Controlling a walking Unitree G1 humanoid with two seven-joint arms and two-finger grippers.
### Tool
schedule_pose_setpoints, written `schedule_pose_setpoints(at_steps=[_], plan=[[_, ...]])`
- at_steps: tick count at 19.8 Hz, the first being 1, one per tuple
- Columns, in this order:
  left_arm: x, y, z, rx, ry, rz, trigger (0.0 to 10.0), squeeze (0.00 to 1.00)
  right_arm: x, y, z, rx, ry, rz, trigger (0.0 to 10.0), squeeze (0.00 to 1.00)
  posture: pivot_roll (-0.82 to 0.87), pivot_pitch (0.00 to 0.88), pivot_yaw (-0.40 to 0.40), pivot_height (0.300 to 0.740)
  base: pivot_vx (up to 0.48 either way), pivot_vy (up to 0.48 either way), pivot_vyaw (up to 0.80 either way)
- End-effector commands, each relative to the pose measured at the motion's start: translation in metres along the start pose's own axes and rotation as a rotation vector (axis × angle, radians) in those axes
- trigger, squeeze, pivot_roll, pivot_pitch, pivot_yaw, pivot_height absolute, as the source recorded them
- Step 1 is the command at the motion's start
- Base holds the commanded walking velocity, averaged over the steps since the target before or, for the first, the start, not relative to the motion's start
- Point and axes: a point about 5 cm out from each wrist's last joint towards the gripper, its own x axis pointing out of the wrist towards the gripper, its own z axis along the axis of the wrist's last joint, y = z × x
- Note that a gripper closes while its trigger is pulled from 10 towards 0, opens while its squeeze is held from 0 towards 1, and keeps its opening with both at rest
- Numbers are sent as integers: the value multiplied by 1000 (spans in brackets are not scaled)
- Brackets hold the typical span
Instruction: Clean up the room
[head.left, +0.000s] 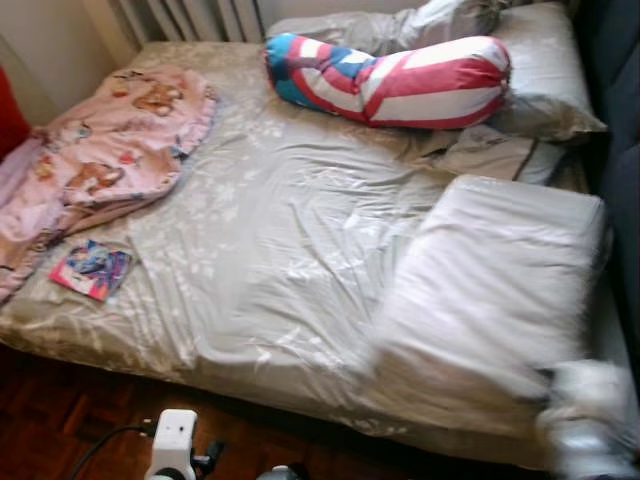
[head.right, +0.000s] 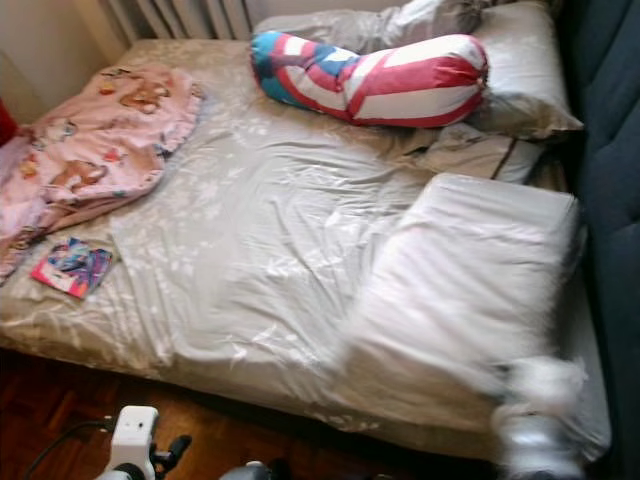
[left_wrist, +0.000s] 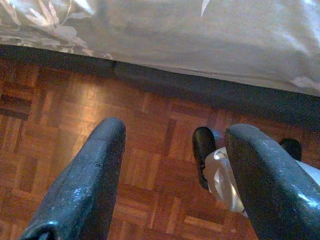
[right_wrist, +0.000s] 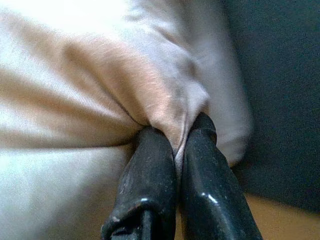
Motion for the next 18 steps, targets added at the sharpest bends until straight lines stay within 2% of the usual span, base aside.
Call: schedule_pose_setpoints(at_steps=[1,2,3,4,5,6,7,8,9,11,12,15,17,18], plan=[[-3,-1,-11,1,44,2,10000,0,6,-44,39,36,-148,-158,0,0,-9,90,36,740,0,0,0],[-3,-1,-11,0,43,2,10000,0,7,-51,44,30,-166,-180,0,0,-9,90,36,740,0,0,0],[-3,-2,-11,-1,43,1,10000,0,6,-72,58,18,-209,-256,0,0,-17,91,33,740,0,0,0],[-3,-2,-11,-2,43,1,10000,0,6,-82,63,19,-221,-289,0,0,-20,92,32,740,0,0,0],[-3,-2,-11,-4,43,2,10000,0,4,-100,67,16,-223,-346,0,0,-27,93,30,740,0,0,0],[-2,-3,-11,-6,44,2,10000,0,3,-109,63,7,-206,-367,0,0,-31,95,28,740,0,0,0],[-2,-3,-11,-6,44,1,10000,0,4,-109,55,8,-179,-360,0,0,-39,96,25,740,0,0,0],[-2,-4,-11,-6,46,0,10000,0,4,-101,39,29,-126,-329,0,0,-39,99,26,740,0,0,0],[-2,-5,-11,-7,46,0,10000,0,4,-98,33,38,-109,-319,0,0,-39,99,26,740,0,0,0],[-2,-6,-12,-11,48,0,10000,0,-3,-70,-32,138,138,-254,0,0,-28,102,26,740,0,0,0],[-2,-5,-12,-9,50,1,10000,0,-6,-62,-42,144,177,-231,0,0,-22,105,28,740,0,0,0],[-4,-1,-14,-10,55,12,10000,0,-10,-55,-56,152,223,-229,0,0,-16,108,32,740,0,0,0],[-4,0,-14,-9,59,14,10000,0,-8,-64,-50,176,192,-271,0,0,-12,109,35,740,0,0,0],[-4,1,-15,-9,63,14,10000,0,-5,-76,-33,207,114,-308,0,0,-16,110,39,740,0,0,0]])
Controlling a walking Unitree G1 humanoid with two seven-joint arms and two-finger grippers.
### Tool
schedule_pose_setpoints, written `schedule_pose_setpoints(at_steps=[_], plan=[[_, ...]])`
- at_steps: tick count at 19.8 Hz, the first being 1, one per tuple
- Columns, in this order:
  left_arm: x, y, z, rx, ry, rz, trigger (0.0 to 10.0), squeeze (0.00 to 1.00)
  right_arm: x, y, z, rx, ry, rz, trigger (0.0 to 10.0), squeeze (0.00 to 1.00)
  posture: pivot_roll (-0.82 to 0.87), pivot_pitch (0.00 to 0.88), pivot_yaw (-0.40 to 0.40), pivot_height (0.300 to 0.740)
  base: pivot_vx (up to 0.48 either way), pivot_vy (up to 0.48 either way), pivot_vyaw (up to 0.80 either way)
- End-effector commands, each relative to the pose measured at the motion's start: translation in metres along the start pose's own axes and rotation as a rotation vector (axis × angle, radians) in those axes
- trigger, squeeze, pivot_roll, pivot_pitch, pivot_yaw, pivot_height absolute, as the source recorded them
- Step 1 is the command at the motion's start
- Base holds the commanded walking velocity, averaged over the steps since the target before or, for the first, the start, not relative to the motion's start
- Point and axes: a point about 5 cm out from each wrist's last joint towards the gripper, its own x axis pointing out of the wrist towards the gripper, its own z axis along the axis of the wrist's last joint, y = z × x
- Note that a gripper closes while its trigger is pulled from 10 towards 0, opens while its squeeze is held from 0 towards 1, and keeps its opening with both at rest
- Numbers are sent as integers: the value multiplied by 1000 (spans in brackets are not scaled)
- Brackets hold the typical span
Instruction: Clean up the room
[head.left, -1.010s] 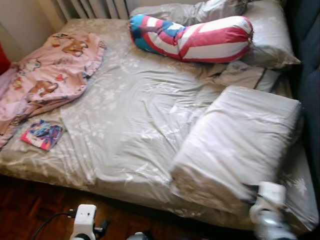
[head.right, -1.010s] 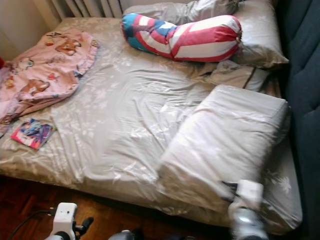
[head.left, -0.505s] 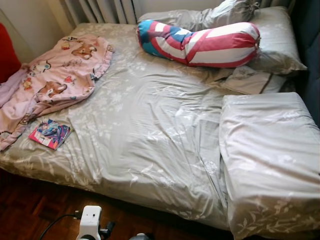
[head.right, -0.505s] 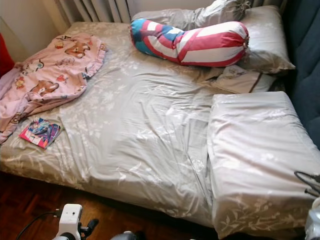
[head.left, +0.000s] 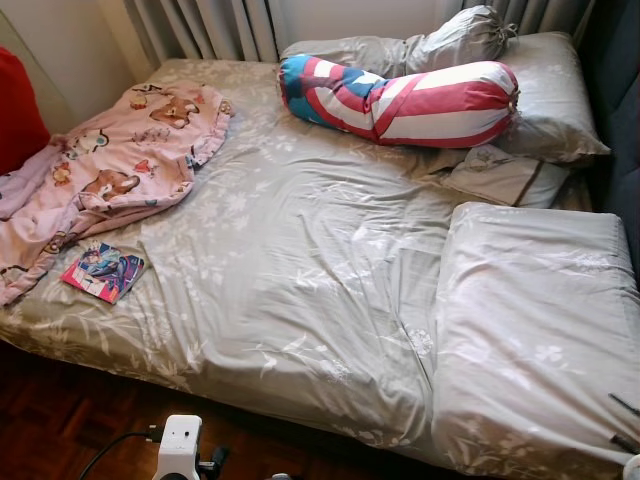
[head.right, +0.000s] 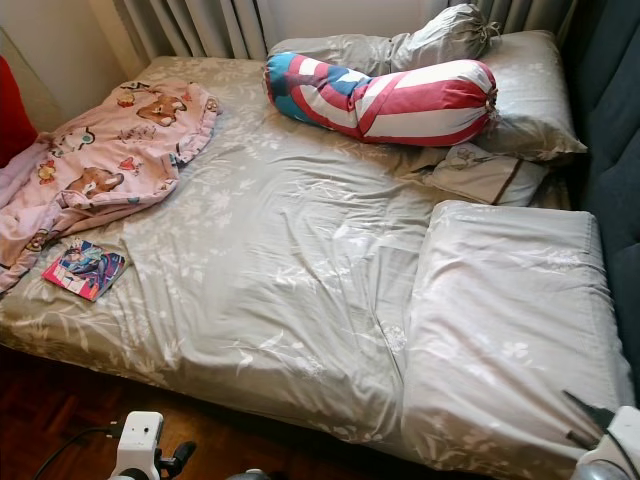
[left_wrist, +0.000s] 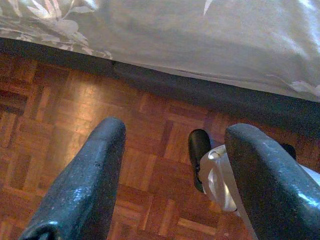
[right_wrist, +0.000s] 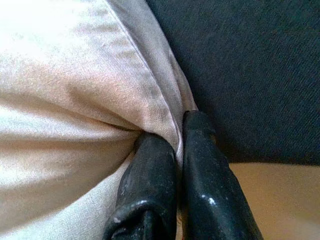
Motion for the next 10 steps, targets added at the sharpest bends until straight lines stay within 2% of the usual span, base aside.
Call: schedule_pose_setpoints(at_steps=[1,3,4,5,6,7,10], plan=[[-4,7,-9,3,41,18,10000,0,5,-24,17,46,-54,-99,0,0,-20,110,40,740,0,0,0],[-4,5,-10,4,45,14,10000,0,8,-32,35,50,-86,-116,0,0,-19,110,40,740,0,0,0],[-4,5,-10,4,46,14,10000,0,8,-29,36,40,-84,-102,0,0,-18,108,41,740,0,0,0],[-4,5,-10,6,49,13,10000,0,7,-22,36,21,-82,-74,7647,0,-17,110,42,740,0,0,0],[-4,5,-10,6,50,13,10000,0,7,-19,36,24,-84,-61,10000,0,-15,109,41,740,0,0,0],[-4,6,-11,3,52,18,10000,0,5,-11,33,24,-87,-45,10000,1000,-9,109,40,740,0,0,0],[-5,9,-12,2,58,26,10000,0,2,2,28,1,-103,-9,10000,1000,-3,110,39,740,0,0,0]])
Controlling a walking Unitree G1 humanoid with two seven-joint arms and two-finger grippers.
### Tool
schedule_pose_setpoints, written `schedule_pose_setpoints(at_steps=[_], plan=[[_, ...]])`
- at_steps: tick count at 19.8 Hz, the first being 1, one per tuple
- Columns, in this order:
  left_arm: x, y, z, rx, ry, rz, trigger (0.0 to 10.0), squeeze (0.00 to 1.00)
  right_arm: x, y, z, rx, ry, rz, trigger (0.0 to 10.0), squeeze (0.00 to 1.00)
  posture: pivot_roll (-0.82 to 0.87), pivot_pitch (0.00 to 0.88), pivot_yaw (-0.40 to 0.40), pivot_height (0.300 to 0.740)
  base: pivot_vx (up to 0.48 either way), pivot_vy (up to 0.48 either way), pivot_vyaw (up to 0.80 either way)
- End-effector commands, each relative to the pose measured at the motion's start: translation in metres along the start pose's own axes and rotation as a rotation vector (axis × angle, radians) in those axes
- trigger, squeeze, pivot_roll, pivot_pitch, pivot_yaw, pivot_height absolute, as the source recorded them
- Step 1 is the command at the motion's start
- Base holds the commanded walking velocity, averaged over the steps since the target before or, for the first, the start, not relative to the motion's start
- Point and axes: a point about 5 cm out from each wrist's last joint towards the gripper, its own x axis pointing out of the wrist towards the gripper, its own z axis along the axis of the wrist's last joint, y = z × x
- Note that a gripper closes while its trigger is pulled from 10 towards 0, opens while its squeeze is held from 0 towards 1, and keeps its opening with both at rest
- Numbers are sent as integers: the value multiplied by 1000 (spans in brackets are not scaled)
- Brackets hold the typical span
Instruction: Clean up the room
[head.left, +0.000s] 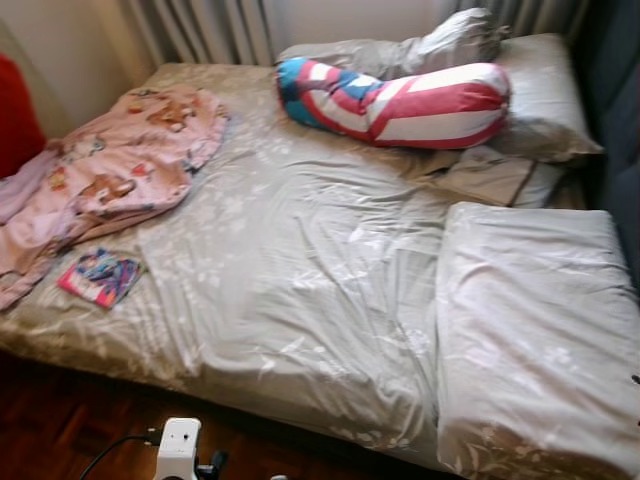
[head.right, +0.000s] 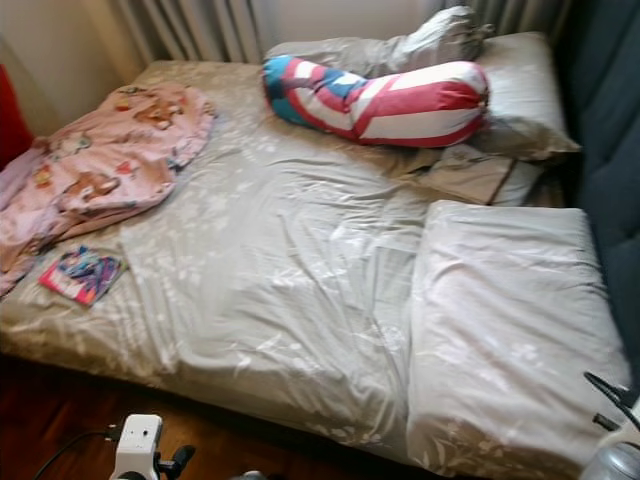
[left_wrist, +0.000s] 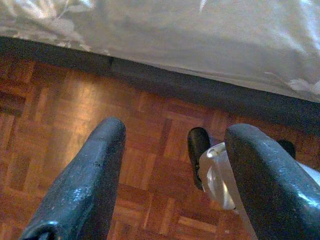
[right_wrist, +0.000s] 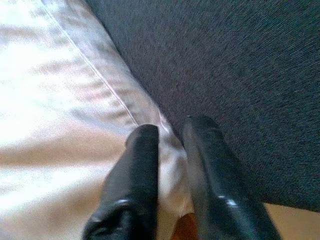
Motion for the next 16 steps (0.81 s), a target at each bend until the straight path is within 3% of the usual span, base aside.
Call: schedule_pose_setpoints(at_steps=[1,3,4,5,6,7,8,9,10,12,14,15,16], plan=[[-4,8,-10,4,45,23,10000,0,-3,9,-1,-13,-26,27,10000,1000,-4,110,40,740,0,0,0],[-5,8,-11,2,48,24,10000,0,-12,34,11,-27,-186,152,10000,1000,-9,109,38,740,0,0,0],[-5,8,-11,2,49,23,10000,0,-15,40,12,-45,-215,187,10000,1000,-9,109,38,740,0,0,0],[-5,8,-11,1,49,21,10000,0,-25,61,11,-52,-268,334,10000,647,-9,109,38,740,0,0,0],[-5,7,-11,1,49,19,10000,0,-37,81,6,-64,-294,487,10000,129,-9,109,38,740,0,0,0],[-4,6,-11,-1,48,17,10000,0,-45,93,-5,-68,-278,556,10000,0,-12,109,38,740,0,0,0],[-4,5,-11,-1,48,16,10000,0,-53,104,-23,-87,-214,601,10000,0,-15,106,36,740,0,0,0],[-4,5,-11,4,54,16,10000,0,-60,110,-53,-193,-86,610,10000,0,-15,100,34,740,0,0,0],[-4,5,-11,3,55,21,10000,0,-68,114,-71,-268,-40,645,10000,0,-12,94,23,740,0,0,0],[-4,8,-11,-15,56,46,10000,0,-78,119,-86,-354,-27,699,10000,0,0,89,8,740,0,0,0],[-5,10,-15,-15,89,57,10000,0,-89,130,-92,-350,-8,825,10000,0,5,68,-5,740,0,0,0],[-6,10,-20,-20,115,67,10000,0,-96,138,-97,-418,-3,899,10000,0,12,55,-11,740,0,0,0],[-7,9,-22,-26,126,70,10000,0,-96,138,-98,-435,18,880,10000,0,4,46,-16,740,0,0,0]])
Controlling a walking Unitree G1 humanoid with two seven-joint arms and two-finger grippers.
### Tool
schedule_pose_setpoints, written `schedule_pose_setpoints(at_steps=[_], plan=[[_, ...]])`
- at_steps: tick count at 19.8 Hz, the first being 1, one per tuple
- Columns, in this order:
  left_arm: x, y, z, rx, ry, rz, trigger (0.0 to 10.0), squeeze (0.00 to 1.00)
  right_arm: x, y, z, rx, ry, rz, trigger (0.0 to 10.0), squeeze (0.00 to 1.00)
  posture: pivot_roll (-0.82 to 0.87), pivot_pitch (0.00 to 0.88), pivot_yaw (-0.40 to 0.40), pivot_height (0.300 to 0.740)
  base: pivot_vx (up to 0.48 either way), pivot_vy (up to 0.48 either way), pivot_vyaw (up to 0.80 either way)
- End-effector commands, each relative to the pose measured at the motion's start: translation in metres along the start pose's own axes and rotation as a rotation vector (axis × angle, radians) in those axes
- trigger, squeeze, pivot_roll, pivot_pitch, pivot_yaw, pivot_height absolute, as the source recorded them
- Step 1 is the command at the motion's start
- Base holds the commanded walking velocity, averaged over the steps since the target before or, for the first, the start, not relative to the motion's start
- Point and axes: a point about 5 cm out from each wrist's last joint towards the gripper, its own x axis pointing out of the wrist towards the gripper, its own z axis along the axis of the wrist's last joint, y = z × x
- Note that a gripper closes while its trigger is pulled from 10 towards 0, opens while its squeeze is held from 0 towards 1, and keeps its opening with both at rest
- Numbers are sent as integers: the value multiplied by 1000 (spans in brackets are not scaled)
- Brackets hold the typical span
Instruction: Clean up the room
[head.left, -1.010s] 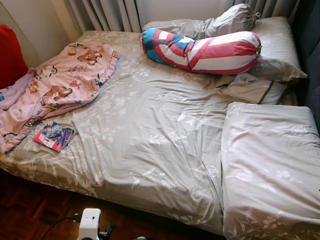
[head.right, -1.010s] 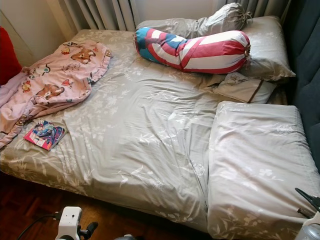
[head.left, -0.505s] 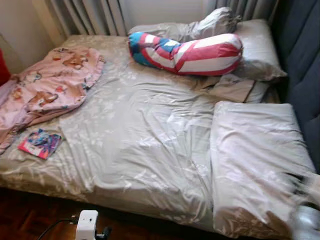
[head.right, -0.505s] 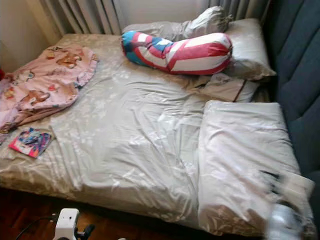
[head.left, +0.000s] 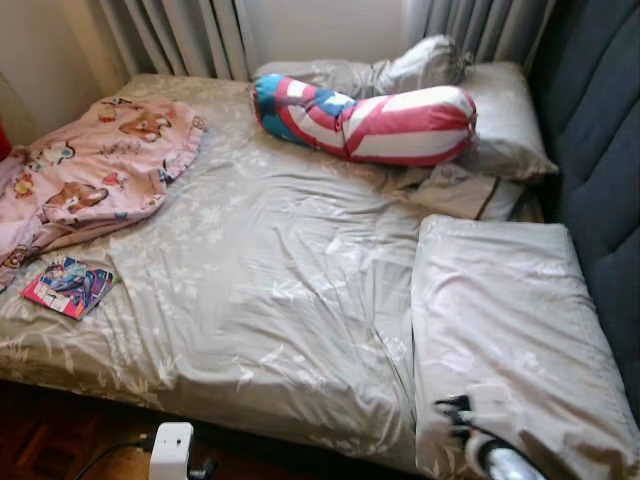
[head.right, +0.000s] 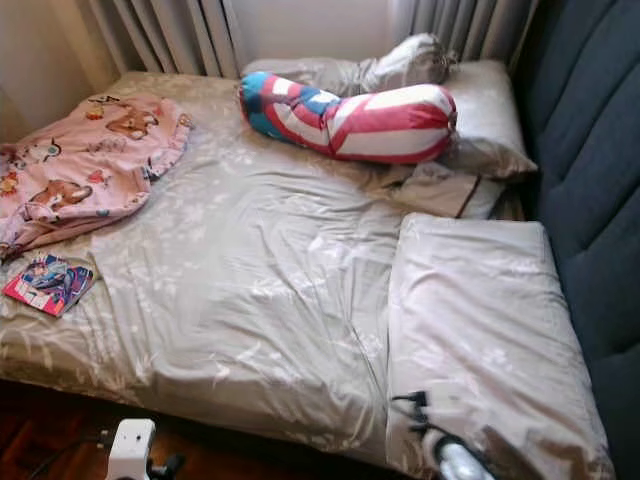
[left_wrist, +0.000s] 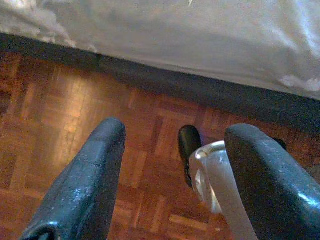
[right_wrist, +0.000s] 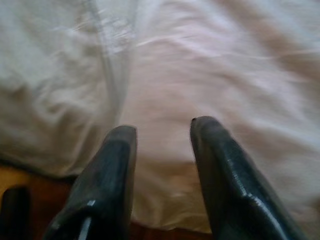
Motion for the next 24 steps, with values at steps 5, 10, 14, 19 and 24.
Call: schedule_pose_setpoints(at_steps=[5,10,14,19,24], plan=[[-2,-6,-13,3,71,4,10000,0,-2,10,-20,17,138,-13,10000,0,2,22,-22,740,0,0,0],[0,-7,-10,1,69,3,10000,0,-7,11,-35,149,185,-87,10000,0,-16,7,-6,740,0,143,0],[1,-8,-8,6,63,5,10000,0,-12,5,-45,131,221,-93,10000,0,-9,0,-4,740,0,347,0],[0,-3,-8,-2,62,14,10000,0,-10,11,-43,119,226,-74,10000,0,-3,4,-1,740,0,325,0],[0,-4,-8,-5,57,12,10000,0,-12,8,-46,120,241,-88,10000,0,-5,36,3,740,0,327,0]])
